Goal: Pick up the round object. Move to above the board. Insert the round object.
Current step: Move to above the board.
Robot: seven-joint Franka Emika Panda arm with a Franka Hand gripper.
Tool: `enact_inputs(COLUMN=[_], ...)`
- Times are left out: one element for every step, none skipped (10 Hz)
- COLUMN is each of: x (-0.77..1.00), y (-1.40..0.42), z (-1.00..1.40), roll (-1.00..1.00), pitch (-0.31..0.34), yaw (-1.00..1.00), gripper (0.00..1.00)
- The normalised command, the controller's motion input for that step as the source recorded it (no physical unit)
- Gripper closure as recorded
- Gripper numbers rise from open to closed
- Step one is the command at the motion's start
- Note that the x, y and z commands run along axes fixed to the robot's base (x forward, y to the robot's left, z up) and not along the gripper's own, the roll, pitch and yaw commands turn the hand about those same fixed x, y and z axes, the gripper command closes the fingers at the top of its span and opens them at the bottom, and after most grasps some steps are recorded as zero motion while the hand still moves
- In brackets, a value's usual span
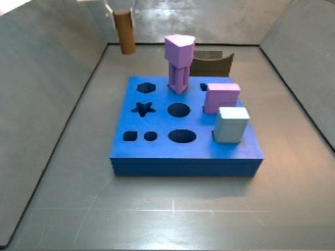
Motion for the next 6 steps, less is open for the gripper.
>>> enact_inputs(x=[-0.05, -0.04, -0.03, -0.03, 0.4, 0.41], y=[0.04, 0.03, 0.03, 0.03, -1.0, -1.0], z=[0.59, 0.43, 0.31, 0.19, 0.61, 0.59], roll=[0.08, 0.1, 0.12, 0.14, 0.17, 0.17], pitch=[0.084, 0.096, 0.109, 0.125, 0.836, 0.845], yaw=[-0.03, -0.02, -0.02, -0.01, -1.0, -0.7], gripper=[1.0, 1.0, 1.0, 1.0, 1.0, 1.0])
